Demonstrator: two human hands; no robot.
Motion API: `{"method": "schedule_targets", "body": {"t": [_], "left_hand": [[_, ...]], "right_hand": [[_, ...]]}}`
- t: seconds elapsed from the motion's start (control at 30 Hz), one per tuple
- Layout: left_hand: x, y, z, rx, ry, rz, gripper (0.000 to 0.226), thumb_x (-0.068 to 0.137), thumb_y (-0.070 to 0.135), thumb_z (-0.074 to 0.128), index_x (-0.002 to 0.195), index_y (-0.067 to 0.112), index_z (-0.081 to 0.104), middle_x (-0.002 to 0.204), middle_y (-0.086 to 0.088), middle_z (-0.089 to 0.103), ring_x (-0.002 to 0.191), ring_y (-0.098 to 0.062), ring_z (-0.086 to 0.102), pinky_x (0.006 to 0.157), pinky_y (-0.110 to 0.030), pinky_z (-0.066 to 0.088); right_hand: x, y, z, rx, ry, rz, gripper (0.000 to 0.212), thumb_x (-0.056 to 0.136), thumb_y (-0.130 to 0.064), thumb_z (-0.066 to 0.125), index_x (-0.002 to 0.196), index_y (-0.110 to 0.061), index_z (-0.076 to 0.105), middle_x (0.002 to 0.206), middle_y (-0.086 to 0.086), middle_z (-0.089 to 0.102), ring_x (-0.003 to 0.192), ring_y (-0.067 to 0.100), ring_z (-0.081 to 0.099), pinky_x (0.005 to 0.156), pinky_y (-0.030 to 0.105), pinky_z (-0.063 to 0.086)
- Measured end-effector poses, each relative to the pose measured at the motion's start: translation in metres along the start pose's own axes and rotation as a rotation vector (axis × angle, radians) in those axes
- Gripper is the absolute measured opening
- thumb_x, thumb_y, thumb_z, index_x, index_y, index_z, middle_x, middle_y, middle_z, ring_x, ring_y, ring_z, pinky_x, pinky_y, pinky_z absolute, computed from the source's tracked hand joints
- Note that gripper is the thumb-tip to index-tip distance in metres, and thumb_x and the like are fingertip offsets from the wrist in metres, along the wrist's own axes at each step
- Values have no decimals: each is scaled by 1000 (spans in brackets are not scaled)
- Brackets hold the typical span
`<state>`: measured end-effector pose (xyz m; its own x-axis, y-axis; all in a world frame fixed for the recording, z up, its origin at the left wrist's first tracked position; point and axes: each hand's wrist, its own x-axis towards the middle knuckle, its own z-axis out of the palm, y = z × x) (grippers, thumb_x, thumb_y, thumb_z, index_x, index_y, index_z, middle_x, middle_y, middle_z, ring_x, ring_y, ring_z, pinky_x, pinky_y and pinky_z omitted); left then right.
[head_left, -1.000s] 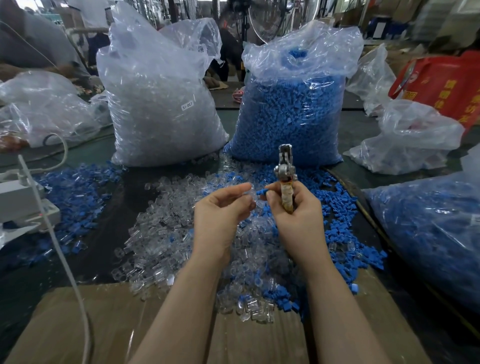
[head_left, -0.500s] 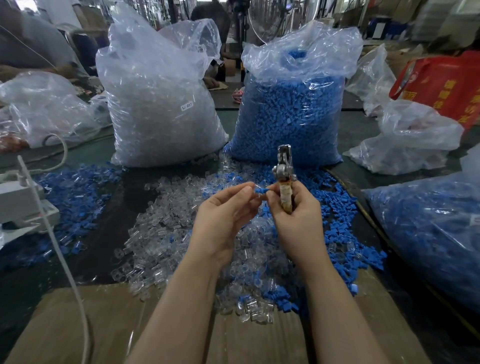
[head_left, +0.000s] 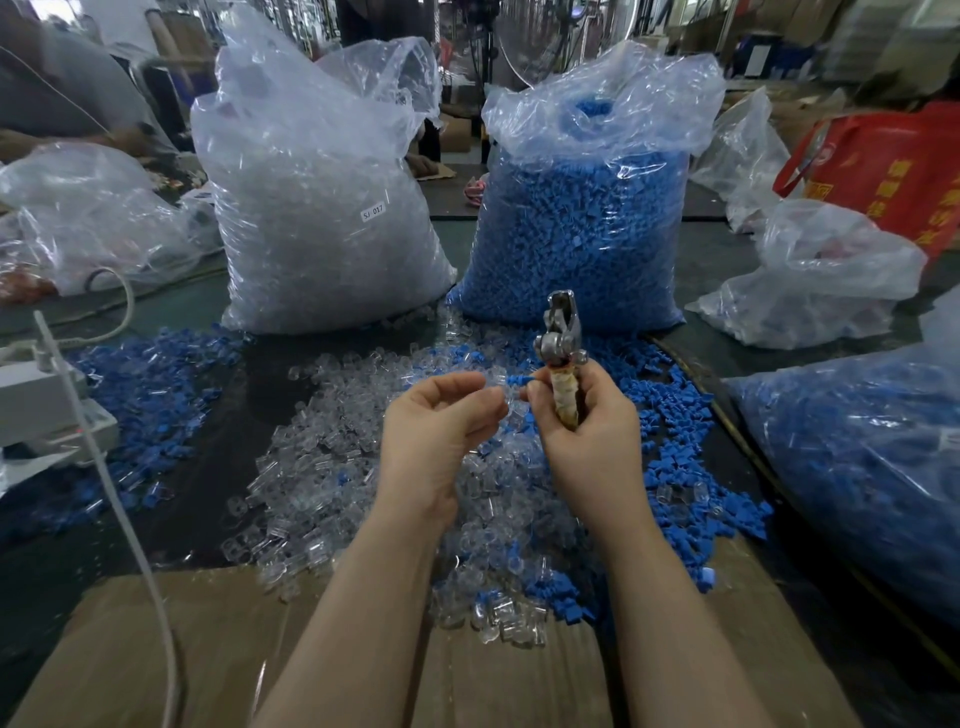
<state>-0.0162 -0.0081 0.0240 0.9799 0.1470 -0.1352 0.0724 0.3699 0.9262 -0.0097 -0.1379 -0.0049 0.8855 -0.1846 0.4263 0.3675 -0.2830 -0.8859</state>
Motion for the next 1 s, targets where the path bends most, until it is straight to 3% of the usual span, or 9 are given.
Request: {"method": "schedule_targets", "body": {"t": [0.23, 0.33, 0.5, 0.77, 0.9, 1.0], "left_hand": [[-5, -3, 10, 167, 29, 171, 11, 77, 1, 78, 81, 9, 72, 69, -2, 72, 65, -10, 67, 64, -19, 55], [-5, -5, 11, 298, 81, 268, 13, 76, 5, 80, 76, 15, 73, 72, 0, 74, 71, -14, 70, 69, -25, 58], [-5, -9, 13, 440, 98, 393, 15, 75, 12, 83, 74, 23, 73, 70, 11, 72, 68, -5, 69, 64, -17, 54], [-2, -12, 10, 539, 83, 471, 16, 78, 12, 81, 76, 24, 71, 73, 17, 71, 67, 1, 67, 61, -11, 51], [-1, -13, 10, 558, 95, 517, 20, 80, 14, 80, 73, 28, 68, 71, 20, 70, 64, 4, 65, 59, -8, 47], [1, -13, 7, 563, 105, 496, 15, 82, 15, 78, 75, 25, 69, 70, 16, 69, 63, 2, 63, 59, -10, 47]], "right_hand": [[0, 0, 0, -104, 30, -17, 22, 85, -45, 58, 90, -24, 58, 81, -14, 63, 66, 10, 58, 61, 44, 51], [-1, -1, 0, -140, 47, -39, 24, 85, -48, 56, 87, -25, 56, 80, -18, 62, 64, 7, 56, 56, 37, 47], [-1, 1, -1, -174, 8, -35, 21, 91, -39, 61, 76, -32, 47, 71, -26, 58, 57, 0, 49, 51, 22, 30], [0, 0, -3, -79, -70, 23, 16, 89, -34, 59, 84, -19, 58, 74, -4, 60, 56, 7, 47, 51, 32, 39], [1, -2, -5, -37, -98, 47, 10, 91, -21, 63, 87, -12, 61, 73, 4, 60, 63, 24, 53, 58, 41, 44], [2, -2, -7, -33, -147, 57, 4, 91, -18, 64, 88, -15, 63, 72, 6, 62, 66, 26, 55, 59, 41, 46]]}}
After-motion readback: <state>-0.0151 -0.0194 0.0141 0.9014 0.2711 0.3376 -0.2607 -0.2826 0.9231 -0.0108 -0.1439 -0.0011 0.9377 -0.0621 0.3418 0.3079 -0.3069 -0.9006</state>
